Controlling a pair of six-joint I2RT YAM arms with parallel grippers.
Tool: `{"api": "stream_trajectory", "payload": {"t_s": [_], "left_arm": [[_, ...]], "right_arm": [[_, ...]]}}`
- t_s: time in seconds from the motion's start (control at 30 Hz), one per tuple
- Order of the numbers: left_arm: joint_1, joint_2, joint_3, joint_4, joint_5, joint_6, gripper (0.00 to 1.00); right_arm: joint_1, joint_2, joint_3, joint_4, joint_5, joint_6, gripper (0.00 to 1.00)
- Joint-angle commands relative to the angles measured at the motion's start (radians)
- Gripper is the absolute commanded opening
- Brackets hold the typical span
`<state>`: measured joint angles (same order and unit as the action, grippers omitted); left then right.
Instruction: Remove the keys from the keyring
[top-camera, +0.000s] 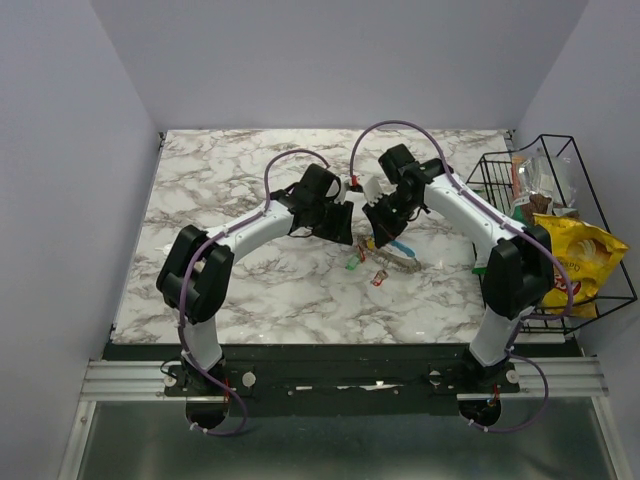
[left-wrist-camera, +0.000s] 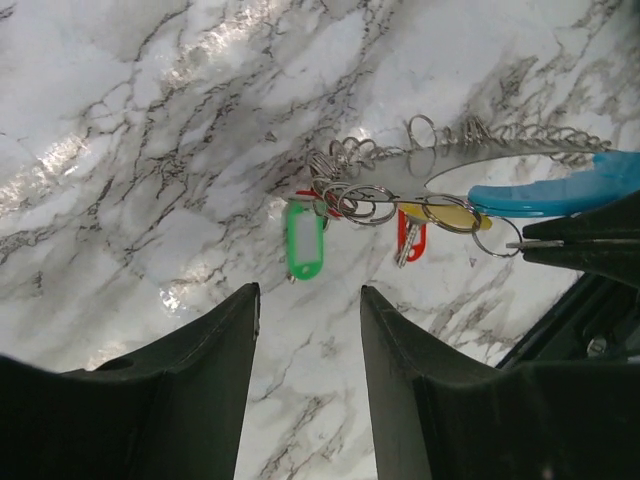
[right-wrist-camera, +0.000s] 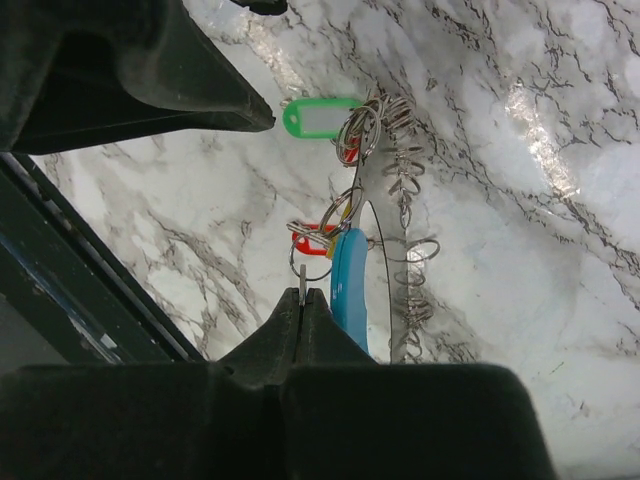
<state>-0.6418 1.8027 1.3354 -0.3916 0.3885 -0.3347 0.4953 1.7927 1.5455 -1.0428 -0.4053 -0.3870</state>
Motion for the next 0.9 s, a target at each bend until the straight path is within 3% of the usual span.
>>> {"api": "stream_trajectory", "payload": {"t_s": [0.0, 0.4, 0.87], "left_arm": [[-0.225, -0.01, 0.142, 0.283, 0.23, 0.257, 0.54], [-0.219, 0.009, 0.148, 0.307, 0.288, 0.2, 0.54], [-0.22, 0.02, 0.13, 0.326, 0.273, 0.191, 0.54]], "right_arm": [[0.094, 0.111, -0.001, 0.099, -0.136, -0.125, 0.01], [0.094, 0.085, -0.114, 0.133, -0.102, -0.139, 0.01], [0.094, 0.191, 0.019, 0.095, -0.135, -0.15, 0.01]]}}
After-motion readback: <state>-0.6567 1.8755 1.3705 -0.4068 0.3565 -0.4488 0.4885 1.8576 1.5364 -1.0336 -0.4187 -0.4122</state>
